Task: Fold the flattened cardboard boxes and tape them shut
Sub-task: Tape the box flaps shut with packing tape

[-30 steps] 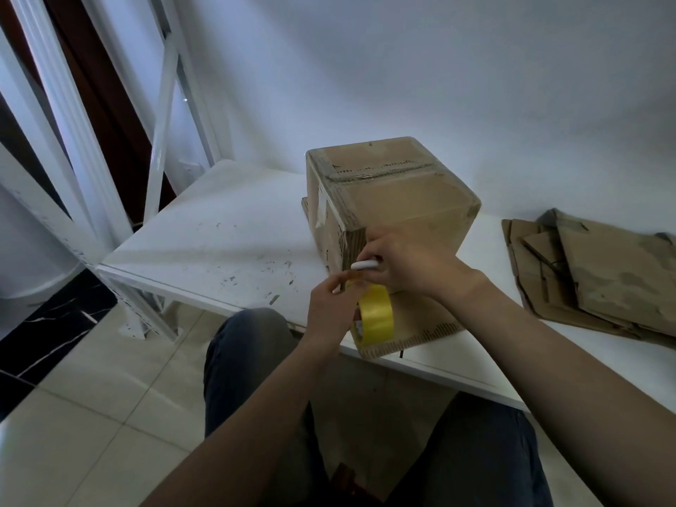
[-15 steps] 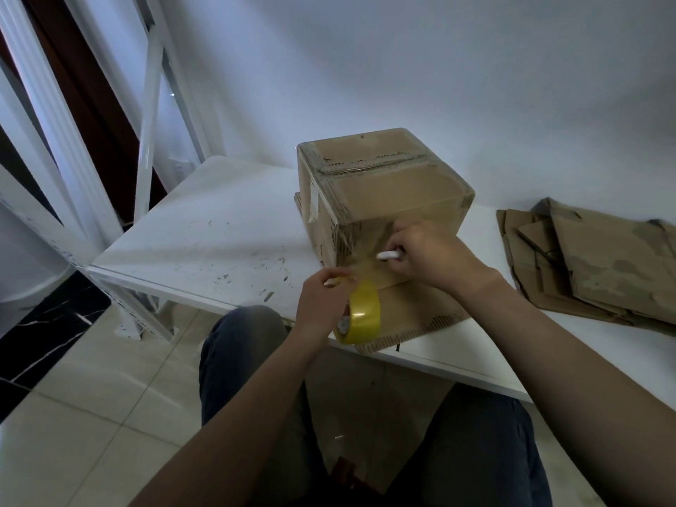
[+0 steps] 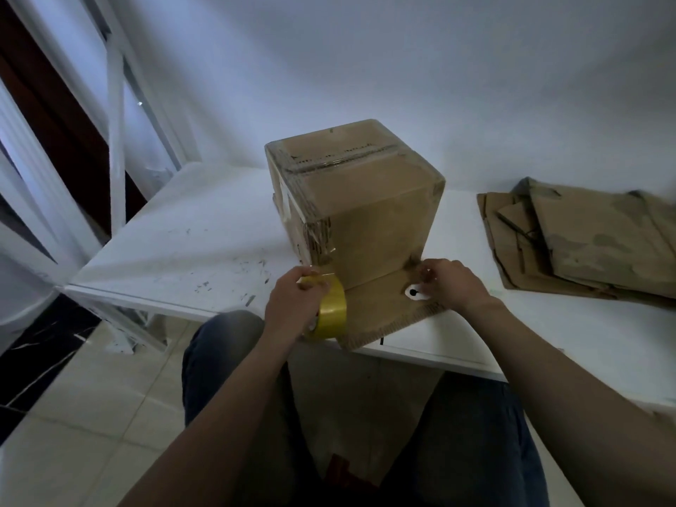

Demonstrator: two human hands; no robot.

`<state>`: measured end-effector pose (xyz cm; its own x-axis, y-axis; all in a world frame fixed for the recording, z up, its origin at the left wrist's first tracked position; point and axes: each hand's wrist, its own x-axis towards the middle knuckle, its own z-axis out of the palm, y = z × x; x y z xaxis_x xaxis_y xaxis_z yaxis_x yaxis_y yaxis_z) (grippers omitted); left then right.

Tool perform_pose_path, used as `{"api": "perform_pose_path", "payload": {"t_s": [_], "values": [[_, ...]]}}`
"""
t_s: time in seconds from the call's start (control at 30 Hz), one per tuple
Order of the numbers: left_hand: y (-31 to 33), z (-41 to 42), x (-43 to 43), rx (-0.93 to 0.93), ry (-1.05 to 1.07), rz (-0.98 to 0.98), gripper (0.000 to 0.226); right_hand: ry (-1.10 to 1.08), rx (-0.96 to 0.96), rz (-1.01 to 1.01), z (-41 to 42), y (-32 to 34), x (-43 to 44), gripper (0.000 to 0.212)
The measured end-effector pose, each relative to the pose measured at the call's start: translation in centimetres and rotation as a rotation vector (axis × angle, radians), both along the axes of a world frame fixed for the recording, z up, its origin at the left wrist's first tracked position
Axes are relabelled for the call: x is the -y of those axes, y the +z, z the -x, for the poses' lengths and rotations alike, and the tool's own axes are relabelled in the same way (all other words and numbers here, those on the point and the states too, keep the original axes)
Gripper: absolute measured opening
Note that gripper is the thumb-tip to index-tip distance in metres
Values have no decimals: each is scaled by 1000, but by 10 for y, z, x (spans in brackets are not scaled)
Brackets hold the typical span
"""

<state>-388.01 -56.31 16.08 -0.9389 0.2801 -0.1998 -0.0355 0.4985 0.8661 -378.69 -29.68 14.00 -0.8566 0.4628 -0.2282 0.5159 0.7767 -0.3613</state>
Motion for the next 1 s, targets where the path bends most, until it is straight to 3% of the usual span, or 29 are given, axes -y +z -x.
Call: {"api": "perform_pose_path", "payload": {"t_s": [0.1, 0.27, 0.4, 0.67, 0.83, 1.0], "values": [[5, 4, 5, -47, 47, 31, 26, 48, -112, -44, 0, 8, 3, 29], [15, 19, 16, -85, 87, 28, 25, 233, -585, -122, 15, 57, 31, 18], [24, 35, 28, -103, 102, 8, 30, 383, -800, -218, 49, 92, 58, 28], [32, 56, 33, -70, 96, -49, 32, 557, -498, -576, 118, 87, 100, 57], [31, 65, 28, -23, 85, -89, 30, 522, -559, -700, 121, 66, 97, 59], [27, 69, 25, -4, 80, -75, 30, 530, -531, -749, 118, 59, 96, 79]]}}
